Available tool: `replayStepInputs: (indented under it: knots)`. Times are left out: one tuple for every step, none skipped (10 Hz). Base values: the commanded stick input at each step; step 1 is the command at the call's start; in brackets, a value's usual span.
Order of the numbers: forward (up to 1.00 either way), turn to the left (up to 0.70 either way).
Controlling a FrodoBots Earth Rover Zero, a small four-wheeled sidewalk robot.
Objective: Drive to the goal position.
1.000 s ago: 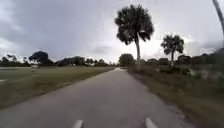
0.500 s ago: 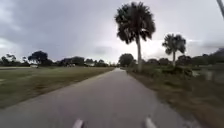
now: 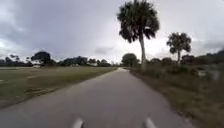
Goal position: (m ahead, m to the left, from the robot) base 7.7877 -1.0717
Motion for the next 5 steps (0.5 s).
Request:
replayStepInputs:
  knots:
    - [1.00,0.00]
    - [1.00,0.00]
    - [1.00,0.00]
    - [1.00,0.00]
    - [1.00,0.00]
